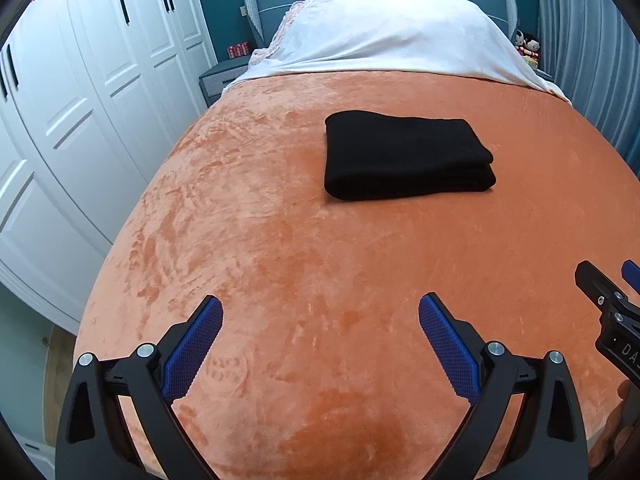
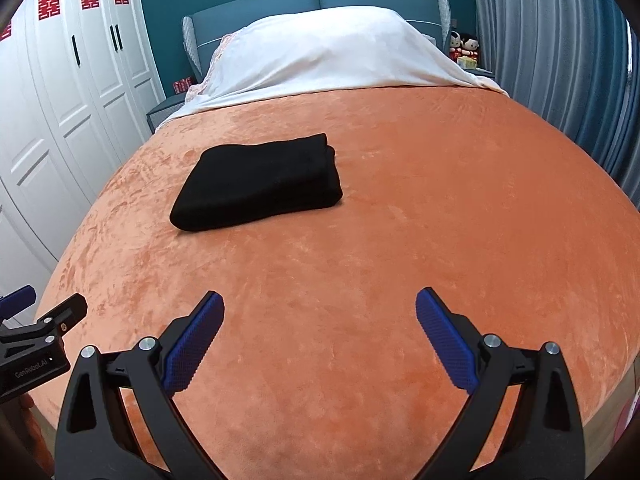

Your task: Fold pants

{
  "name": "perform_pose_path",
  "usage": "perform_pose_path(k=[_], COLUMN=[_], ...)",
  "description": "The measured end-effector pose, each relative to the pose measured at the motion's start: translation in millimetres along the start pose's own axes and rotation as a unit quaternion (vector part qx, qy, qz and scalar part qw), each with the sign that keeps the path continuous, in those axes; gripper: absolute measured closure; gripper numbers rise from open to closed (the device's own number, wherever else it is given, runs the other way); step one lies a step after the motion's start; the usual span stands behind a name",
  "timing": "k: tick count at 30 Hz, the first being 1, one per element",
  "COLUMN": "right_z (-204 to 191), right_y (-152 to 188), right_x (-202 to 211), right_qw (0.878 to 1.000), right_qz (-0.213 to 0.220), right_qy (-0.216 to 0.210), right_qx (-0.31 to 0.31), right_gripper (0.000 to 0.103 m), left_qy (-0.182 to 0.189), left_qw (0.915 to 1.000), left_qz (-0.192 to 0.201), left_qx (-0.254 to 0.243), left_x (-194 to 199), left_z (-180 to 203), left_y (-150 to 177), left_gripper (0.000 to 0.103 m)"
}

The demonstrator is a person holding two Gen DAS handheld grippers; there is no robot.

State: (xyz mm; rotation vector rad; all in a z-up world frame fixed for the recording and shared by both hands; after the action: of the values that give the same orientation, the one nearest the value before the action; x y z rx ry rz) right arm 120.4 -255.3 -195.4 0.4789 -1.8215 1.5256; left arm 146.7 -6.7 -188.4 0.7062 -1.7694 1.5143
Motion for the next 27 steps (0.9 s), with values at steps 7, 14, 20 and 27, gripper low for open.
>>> perform_pose_path(k=[7, 14, 20, 27], right_z=[0, 0, -10, -18], right_y=[6, 1, -1, -8], right_x=[-14, -3, 6, 17], right_qw=[1.000, 1.000, 1.000, 1.000], right_qz=[-0.008, -0.001, 0.003, 0.016], right_qy=[0.019, 0.010, 0.005, -0.002], right_qx=[0.022, 0.001, 0.008, 0.008], right_gripper=[0.008, 0.008, 0.008, 0.008], left_qy=[0.006, -0.008, -0.017, -0.008], left_qw=[0.9998, 0.9999, 0.9997, 0.9998], left_qz=[-0.021, -0.002, 0.020, 0.015], left_qx=[0.006, 0.011, 0.001, 0.005], left_x=[-23, -13, -1, 0], left_z=[-7, -9, -5, -3], left_y=[3, -14, -19, -18], left_gripper=[0.006, 0.006, 0.005, 0.005])
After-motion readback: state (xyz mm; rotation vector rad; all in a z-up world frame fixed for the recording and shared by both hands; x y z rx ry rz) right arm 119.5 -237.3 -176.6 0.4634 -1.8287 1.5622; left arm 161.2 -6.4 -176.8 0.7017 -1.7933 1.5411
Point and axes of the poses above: each gripper's, at about its wrist camera, not at the fingertips, and x roughly against the way its jaws point, z to its right, y to its underside, the point moved 7 cm from there along -x, roughly the way its jaws point, and after that the axes turned 5 degrees about y, right-handed, at the moved point
